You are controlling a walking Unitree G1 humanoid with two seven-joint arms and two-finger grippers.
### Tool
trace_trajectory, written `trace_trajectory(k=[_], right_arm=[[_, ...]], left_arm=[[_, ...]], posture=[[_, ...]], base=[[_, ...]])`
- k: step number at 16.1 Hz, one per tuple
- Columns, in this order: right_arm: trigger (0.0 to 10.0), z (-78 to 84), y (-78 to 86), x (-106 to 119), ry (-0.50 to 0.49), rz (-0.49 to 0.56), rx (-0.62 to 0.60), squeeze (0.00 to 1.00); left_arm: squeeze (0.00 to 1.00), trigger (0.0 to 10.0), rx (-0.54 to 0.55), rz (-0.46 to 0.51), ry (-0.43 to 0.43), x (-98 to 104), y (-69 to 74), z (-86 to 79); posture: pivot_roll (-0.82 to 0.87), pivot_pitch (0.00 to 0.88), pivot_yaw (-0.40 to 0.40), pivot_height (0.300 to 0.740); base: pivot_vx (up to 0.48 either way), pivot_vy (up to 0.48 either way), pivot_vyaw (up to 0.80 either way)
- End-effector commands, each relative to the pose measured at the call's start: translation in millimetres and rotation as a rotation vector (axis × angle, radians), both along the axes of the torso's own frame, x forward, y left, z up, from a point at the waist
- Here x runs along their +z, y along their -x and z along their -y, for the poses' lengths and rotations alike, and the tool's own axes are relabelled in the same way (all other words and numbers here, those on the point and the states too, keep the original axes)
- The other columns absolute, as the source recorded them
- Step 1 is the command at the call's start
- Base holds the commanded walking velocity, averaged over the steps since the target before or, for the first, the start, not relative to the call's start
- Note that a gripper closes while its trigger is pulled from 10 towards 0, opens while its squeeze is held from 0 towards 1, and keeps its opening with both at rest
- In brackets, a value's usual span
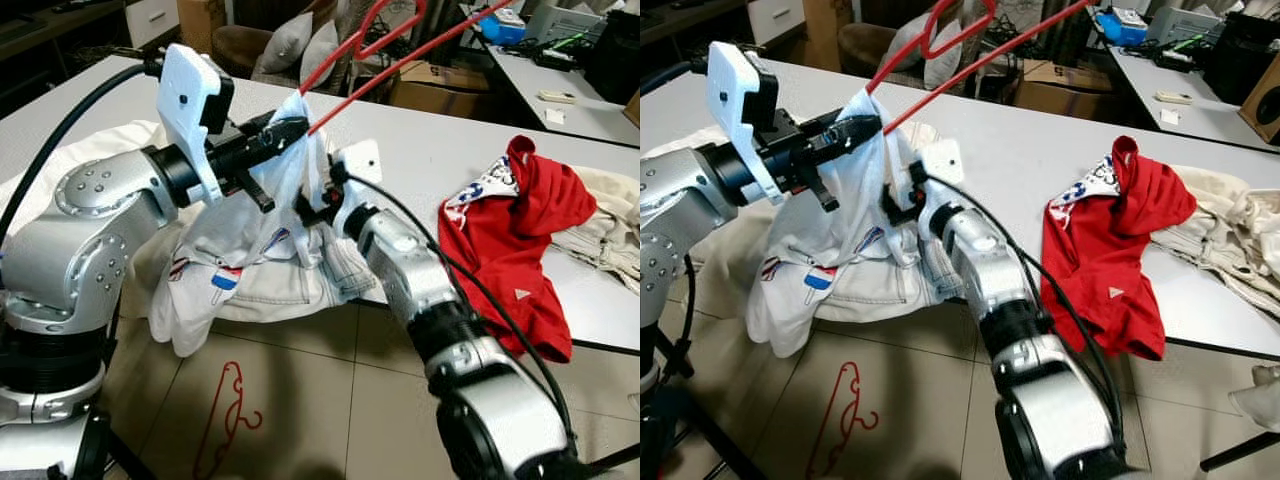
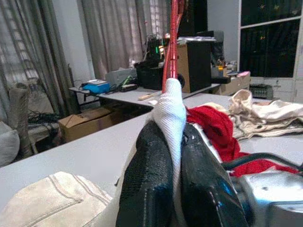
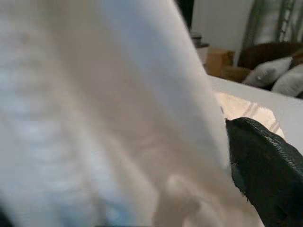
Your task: Hang hanger
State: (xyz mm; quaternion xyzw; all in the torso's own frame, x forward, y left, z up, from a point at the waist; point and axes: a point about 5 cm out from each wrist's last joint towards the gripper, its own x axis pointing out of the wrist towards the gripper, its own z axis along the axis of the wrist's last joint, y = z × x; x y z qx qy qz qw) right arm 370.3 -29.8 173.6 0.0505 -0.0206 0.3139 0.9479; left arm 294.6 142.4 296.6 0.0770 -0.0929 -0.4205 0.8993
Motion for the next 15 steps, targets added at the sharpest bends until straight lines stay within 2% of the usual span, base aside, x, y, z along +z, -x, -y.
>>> trace_trajectory(k=[1,2,15], right_arm=[[1.4,7.3,-3.9,-2,-0.016,-0.019,-0.045,0.00],[0.0,8.8,-4.3,-3,-0.018,-0.021,-0.051,0.00],[0.0,26.7,-8.3,-19,0.006,-0.072,-0.104,0.00]], left_arm=[[0.00,0.0,-0.015,0.037,0.010,11,4.3,1.5],[0.00,0.0,-0.005,0.038,0.007,11,4.6,-0.6],[0.00,0.0,0.013,0.048,0.016,17,4.4,-7.6]], posture=[[0.26,0.010,-0.117,0.740],[0.26,0.009,-0.119,0.740],[0.26,0.001,-0.114,0.740]], base=[[0.000,0.000,0.00],[0.000,0.000,0.00],[0.000,0.000,0.00]])
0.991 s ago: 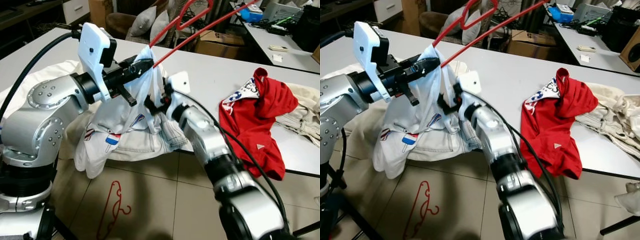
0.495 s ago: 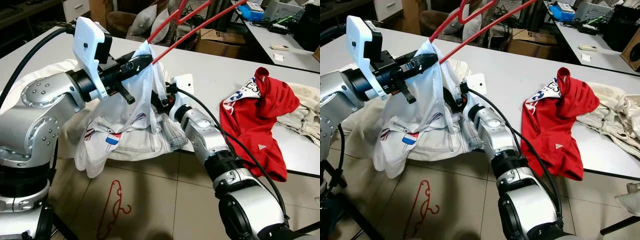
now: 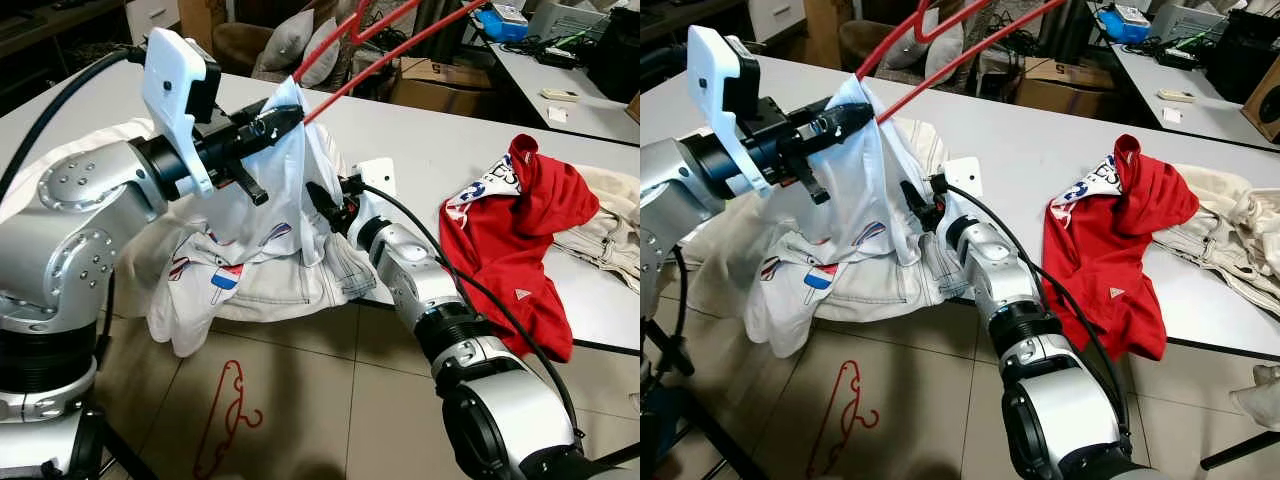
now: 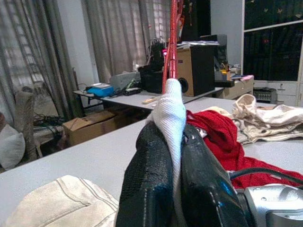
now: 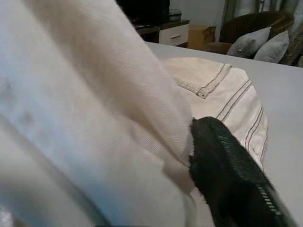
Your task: Hang hanger
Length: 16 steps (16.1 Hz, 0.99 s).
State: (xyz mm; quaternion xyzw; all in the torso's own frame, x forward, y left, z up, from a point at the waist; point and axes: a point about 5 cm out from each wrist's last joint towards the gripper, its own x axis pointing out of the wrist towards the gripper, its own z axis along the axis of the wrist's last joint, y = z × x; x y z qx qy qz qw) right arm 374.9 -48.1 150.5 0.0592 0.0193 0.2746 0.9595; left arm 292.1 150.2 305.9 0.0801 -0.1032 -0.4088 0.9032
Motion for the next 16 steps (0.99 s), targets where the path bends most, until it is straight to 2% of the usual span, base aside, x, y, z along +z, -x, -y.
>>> trace_trajectory(k=[1,5,9,14,15,16], right_arm=[[0.0,10.0,-3.9,2,0.002,0.010,-0.030,0.00],[0.0,18.1,-5.2,0,0.013,0.003,-0.050,0.00],[0.0,35.6,-7.6,-1,0.026,0.006,-0.079,0.00],[0.0,75.3,-12.1,7,-0.010,0.028,-0.133,0.00],[0.0,90.1,-13.7,18,-0.093,0.046,-0.125,0.00],[0.0,93.2,-14.0,21,-0.111,0.047,-0.125,0.00]], left_arm=[[0.00,0.0,-0.008,0.027,0.010,9,2.2,-1.1],[0.00,0.0,0.016,0.032,0.004,10,2.0,-8.1],[0.00,0.0,0.046,0.024,-0.020,6,0.8,-19.0],[0.00,0.0,0.039,-0.005,-0.073,-4,2.6,-26.5],[0.00,0.0,0.022,-0.013,-0.106,-9,4.3,-30.1],[0.00,0.0,0.017,-0.014,-0.110,-10,4.7,-30.8]], posture=[[0.26,0.001,-0.115,0.740],[0.27,0.000,-0.117,0.740],[0.26,0.000,-0.118,0.740],[0.26,0.000,-0.113,0.740],[0.26,0.000,-0.111,0.740],[0.25,0.000,-0.110,0.740]], base=[[0.000,0.000,0.00],[0.000,0.000,0.00],[0.000,0.000,0.00],[0.000,0.000,0.00],[0.000,0.000,0.00],[0.000,0.000,0.00]])
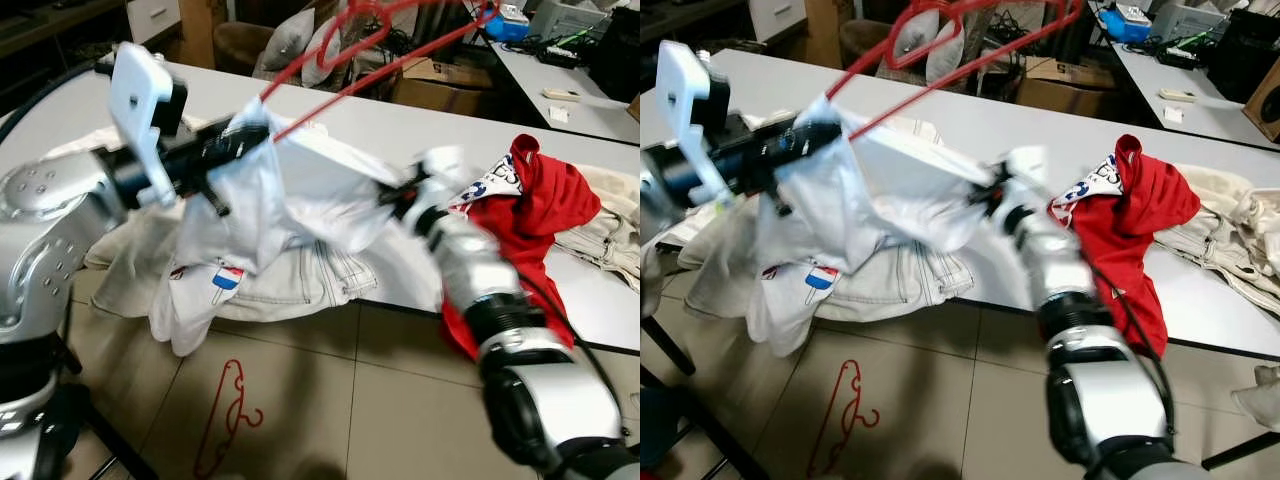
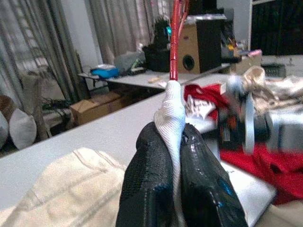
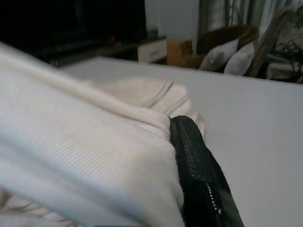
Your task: Hang hanger
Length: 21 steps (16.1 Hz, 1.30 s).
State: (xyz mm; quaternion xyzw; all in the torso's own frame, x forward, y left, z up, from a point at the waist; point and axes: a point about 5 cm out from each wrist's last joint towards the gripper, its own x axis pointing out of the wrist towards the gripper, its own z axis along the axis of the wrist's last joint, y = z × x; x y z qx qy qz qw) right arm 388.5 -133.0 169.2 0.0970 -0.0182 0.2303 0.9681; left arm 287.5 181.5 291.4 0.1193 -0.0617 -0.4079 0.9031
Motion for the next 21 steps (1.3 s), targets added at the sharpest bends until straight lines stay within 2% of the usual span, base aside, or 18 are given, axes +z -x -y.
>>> trace_trajectory(k=[1,3,4,6,8,10,13,14,16,17,19,21], right_arm=[[0.0,16.9,-1.2,7,-0.059,0.004,-0.031,0.00],[0.0,39.0,-2.3,14,-0.118,0.000,-0.050,0.00],[0.0,60.2,-2.8,19,-0.181,-0.019,-0.080,0.00],[0.0,72.1,-2.7,21,-0.217,-0.030,-0.109,0.00],[0.0,94.2,-2.9,26,-0.292,-0.056,-0.181,0.00],[0.0,101.8,-3.0,33,-0.306,-0.052,-0.185,0.00],[0.0,113.9,-2.3,38,-0.310,-0.059,-0.204,0.00],[0.0,116.7,-2.0,39,-0.311,-0.060,-0.207,0.00],[0.0,119.7,-1.4,41,-0.300,-0.059,-0.201,0.00],[0.0,118.4,-1.1,42,-0.285,-0.054,-0.181,0.00],[0.0,114.5,-1.3,43,-0.276,-0.048,-0.151,0.00],[0.0,108.4,-1.2,43,-0.252,-0.043,-0.111,0.00]], left_arm=[[0.00,0.0,-0.013,0.020,-0.017,3,1.6,-1.5],[0.00,0.0,-0.065,0.000,-0.044,-1,8.0,-5.4],[0.00,0.0,-0.087,-0.018,-0.070,-5,11.9,-11.6],[0.00,0.0,-0.106,-0.025,-0.067,-6,14.8,-15.3],[0.00,0.0,-0.173,-0.076,-0.104,-13,23.6,-18.4],[0.00,0.0,-0.178,-0.128,-0.197,-27,29.7,-23.5],[0.00,0.0,-0.159,-0.157,-0.267,-39,32.7,-31.7],[0.00,0.0,-0.157,-0.161,-0.265,-40,33.7,-33.1],[0.00,0.0,-0.037,-0.142,-0.342,-44,26.0,-44.0],[0.00,0.0,0.059,-0.116,-0.385,-46,17.3,-51.6],[0.00,0.0,0.086,-0.086,-0.372,-44,13.5,-50.9],[0.00,0.0,0.088,-0.044,-0.314,-38,9.7,-46.6]], posture=[[0.25,0.000,-0.108,0.740],[0.25,0.000,-0.107,0.740],[0.25,0.000,-0.104,0.740],[0.24,0.000,-0.102,0.740],[0.23,0.000,-0.106,0.740],[0.23,0.000,-0.113,0.740],[0.22,0.000,-0.121,0.740],[0.22,0.000,-0.121,0.740],[0.22,0.000,-0.126,0.740],[0.22,0.000,-0.127,0.740],[0.22,0.000,-0.128,0.740],[0.22,0.000,-0.125,0.740]], base=[[0.000,0.000,0.00],[0.000,0.000,0.00],[0.000,0.000,0.00],[0.000,0.000,0.00],[0.000,0.000,0.00],[0.000,0.000,0.00],[0.000,0.000,0.00],[0.000,0.000,0.00],[0.000,0.000,0.00],[0.000,0.000,0.00],[0.000,0.000,0.00],[0.000,0.000,0.00]])
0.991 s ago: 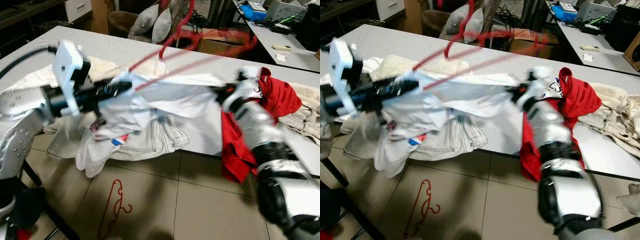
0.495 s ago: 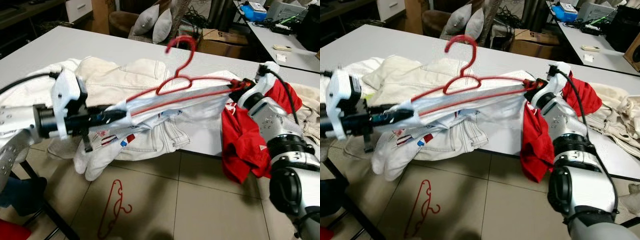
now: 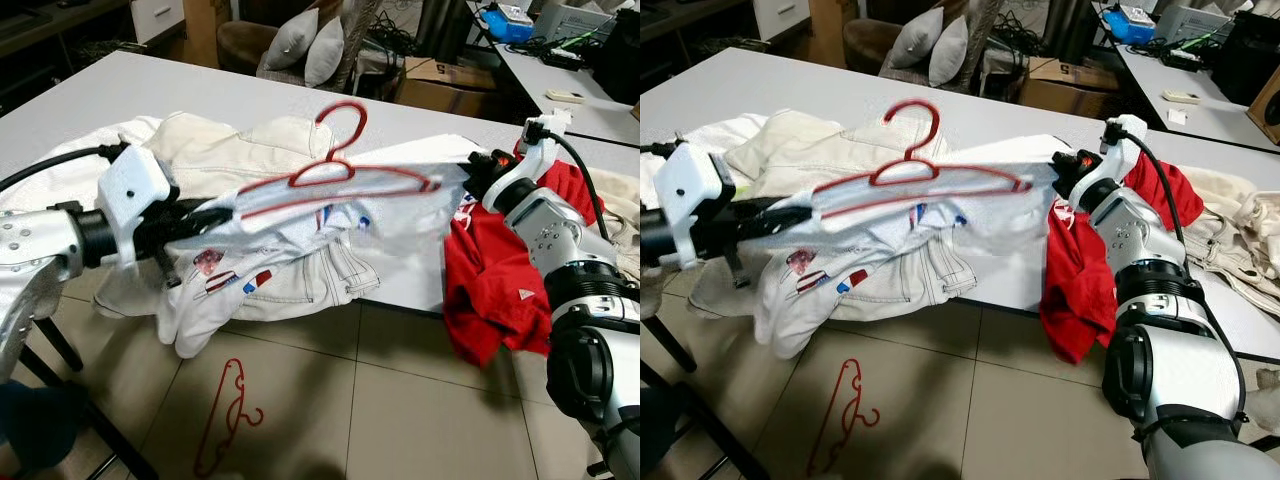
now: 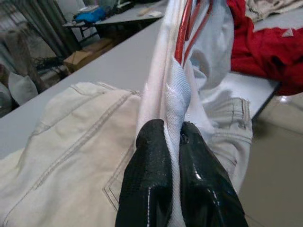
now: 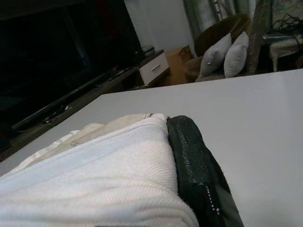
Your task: Hang hanger
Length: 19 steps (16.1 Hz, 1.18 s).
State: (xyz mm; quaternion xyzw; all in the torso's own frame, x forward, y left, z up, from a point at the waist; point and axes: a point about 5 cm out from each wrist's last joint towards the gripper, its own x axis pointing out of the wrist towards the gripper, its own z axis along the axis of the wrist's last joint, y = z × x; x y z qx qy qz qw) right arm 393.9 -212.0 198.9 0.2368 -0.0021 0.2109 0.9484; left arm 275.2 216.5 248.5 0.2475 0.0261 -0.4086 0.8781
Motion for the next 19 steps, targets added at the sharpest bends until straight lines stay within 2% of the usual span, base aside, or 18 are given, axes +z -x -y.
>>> trace_trajectory(k=[1,4,6,8,10,15,16,18,19], right_arm=[[0.0,29.3,4.7,12,0.026,0.041,-0.095,0.00],[0.0,27.2,6.2,7,0.055,0.034,-0.077,0.00],[0.0,26.7,7.2,5,0.058,0.030,-0.070,0.00],[0.0,29.9,8.6,0,0.064,0.014,-0.075,0.00],[0.0,30.5,9.0,-1,0.069,0.009,-0.074,0.00],[0.0,28.1,9.0,1,0.081,0.017,-0.052,0.00],[0.0,24.0,8.0,4,0.075,0.029,-0.041,0.00],[0.0,19.9,7.3,8,0.067,0.044,-0.027,0.00],[0.0,14.5,6.8,14,0.060,0.066,-0.005,0.00]], left_arm=[[0.00,0.0,0.093,0.033,-0.009,6,-5.2,-13.8],[0.00,0.0,0.165,0.070,0.008,11,-12.1,-21.6],[0.00,0.0,0.155,0.081,0.042,15,-11.9,-22.0],[0.00,0.0,0.087,0.051,0.083,16,-7.8,-21.7],[0.00,0.0,0.079,0.043,0.088,17,-6.4,-22.9],[0.00,0.0,0.130,0.035,0.036,11,-7.2,-31.7],[0.00,0.0,0.166,0.048,-0.037,3,-11.9,-31.0],[0.00,0.0,0.195,0.058,-0.052,-3,-16.6,-25.7],[0.00,0.0,0.197,0.082,-0.082,-4,-22.6,-14.4]], posture=[[0.22,0.000,-0.125,0.740],[0.22,0.000,-0.126,0.740],[0.22,0.000,-0.125,0.740],[0.22,0.000,-0.126,0.740],[0.22,0.000,-0.127,0.740],[0.22,0.000,-0.130,0.740],[0.22,0.000,-0.131,0.740],[0.22,0.000,-0.130,0.740],[0.22,0.000,-0.131,0.740]], base=[[0.000,0.000,0.00],[0.000,0.000,0.00],[0.000,0.000,0.00],[0.000,0.000,0.00],[0.000,0.000,0.00],[0.000,0.000,0.00],[0.000,0.000,0.00],[0.000,0.000,0.00],[0.000,0.000,0.00]])
